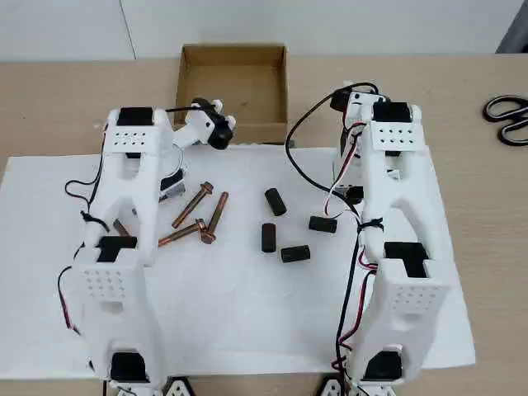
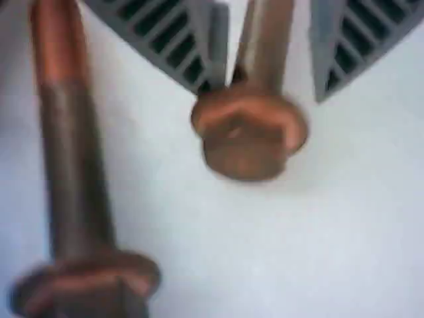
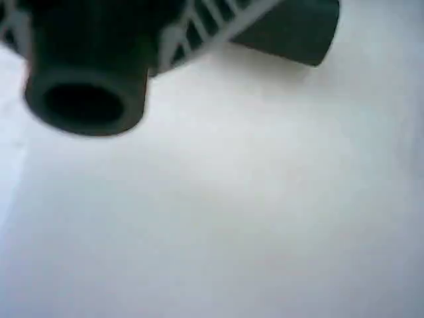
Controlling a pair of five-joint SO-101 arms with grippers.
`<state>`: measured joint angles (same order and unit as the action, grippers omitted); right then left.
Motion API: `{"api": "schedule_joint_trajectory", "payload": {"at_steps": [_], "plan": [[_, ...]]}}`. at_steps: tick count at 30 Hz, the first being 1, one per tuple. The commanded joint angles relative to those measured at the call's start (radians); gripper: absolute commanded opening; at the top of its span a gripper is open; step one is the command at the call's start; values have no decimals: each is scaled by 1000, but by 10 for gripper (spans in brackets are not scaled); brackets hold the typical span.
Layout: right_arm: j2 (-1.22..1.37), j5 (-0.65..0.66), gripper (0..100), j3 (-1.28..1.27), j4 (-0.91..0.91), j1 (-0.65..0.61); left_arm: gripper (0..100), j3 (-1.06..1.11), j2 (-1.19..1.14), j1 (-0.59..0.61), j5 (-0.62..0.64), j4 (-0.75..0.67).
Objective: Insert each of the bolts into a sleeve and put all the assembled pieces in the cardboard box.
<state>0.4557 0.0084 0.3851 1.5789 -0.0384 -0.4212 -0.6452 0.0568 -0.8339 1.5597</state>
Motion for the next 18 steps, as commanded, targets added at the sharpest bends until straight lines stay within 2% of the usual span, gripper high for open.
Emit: {"api": "schedule_joint_trajectory", "payload": {"at_steps": [1, 10, 14, 18], "plan": [[-10, 6, 4, 43, 4, 7, 84, -53, -35, -9, -20, 0], [-10, 6, 4, 43, 5, 7, 77, -108, -140, -5, -20, 23], [-19, 6, 5, 46, 15, 5, 2, -111, -157, -3, -17, 23], [-22, -2, 4, 49, 82, -25, 5, -114, -112, -2, -11, 69]]}}
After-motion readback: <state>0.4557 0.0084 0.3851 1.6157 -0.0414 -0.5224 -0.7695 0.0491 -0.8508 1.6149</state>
